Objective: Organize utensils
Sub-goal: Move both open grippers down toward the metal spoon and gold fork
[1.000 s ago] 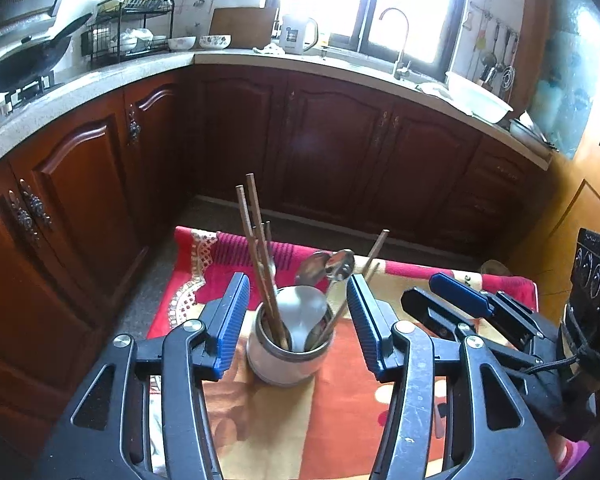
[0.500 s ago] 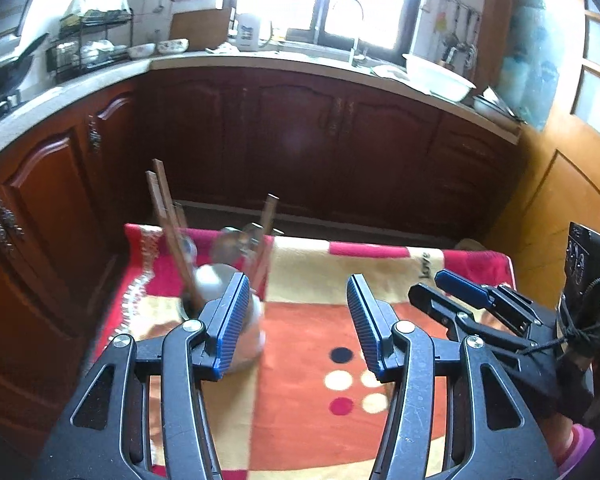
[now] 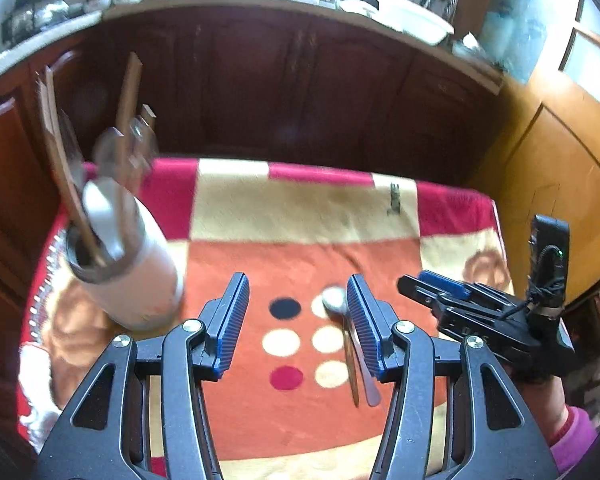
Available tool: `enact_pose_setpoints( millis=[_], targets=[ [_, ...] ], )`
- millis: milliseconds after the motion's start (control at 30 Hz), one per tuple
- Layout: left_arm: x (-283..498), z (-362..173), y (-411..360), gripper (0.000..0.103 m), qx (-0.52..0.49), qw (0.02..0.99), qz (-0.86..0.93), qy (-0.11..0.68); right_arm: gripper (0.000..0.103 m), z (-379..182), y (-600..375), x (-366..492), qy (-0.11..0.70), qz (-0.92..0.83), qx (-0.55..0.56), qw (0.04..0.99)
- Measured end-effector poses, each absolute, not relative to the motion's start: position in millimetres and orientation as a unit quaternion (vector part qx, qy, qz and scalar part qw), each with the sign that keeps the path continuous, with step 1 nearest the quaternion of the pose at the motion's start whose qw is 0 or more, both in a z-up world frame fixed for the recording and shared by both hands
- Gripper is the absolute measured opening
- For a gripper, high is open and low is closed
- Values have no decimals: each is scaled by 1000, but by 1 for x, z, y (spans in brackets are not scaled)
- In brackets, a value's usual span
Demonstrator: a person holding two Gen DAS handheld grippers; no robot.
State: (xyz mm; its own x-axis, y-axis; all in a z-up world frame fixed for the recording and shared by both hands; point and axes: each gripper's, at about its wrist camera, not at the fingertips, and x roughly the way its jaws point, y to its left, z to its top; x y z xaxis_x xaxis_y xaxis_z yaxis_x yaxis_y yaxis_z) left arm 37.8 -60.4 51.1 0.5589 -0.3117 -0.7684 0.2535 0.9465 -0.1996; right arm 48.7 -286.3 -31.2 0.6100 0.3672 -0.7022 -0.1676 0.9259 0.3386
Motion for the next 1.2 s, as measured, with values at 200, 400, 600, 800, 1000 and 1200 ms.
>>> enact_pose_setpoints(
  millis=[200,400,600,800,1000,1200],
  targets=[
    [45,19,-67,51,-34,866,-154,475,29,-69,-262,54,464,184,95,861],
    [50,11,-61,51,-36,863,-144,482,12,-93,-244,61,484,191,72,851],
    [52,2,-62,51,-36,858,-146,491,4,-96,-251,61,468,194,105,855],
    [56,-13,-76,51,-35,848,-154,507,4,-84,-281,50,451,179,131,865],
    [62,-28,-104,51,-27,839,-173,516,3,-86,-302,47,454,137,119,873],
    [76,-47,-126,50,-30,831,-178,526,4,-91,-317,47,457,152,166,860]
  ],
)
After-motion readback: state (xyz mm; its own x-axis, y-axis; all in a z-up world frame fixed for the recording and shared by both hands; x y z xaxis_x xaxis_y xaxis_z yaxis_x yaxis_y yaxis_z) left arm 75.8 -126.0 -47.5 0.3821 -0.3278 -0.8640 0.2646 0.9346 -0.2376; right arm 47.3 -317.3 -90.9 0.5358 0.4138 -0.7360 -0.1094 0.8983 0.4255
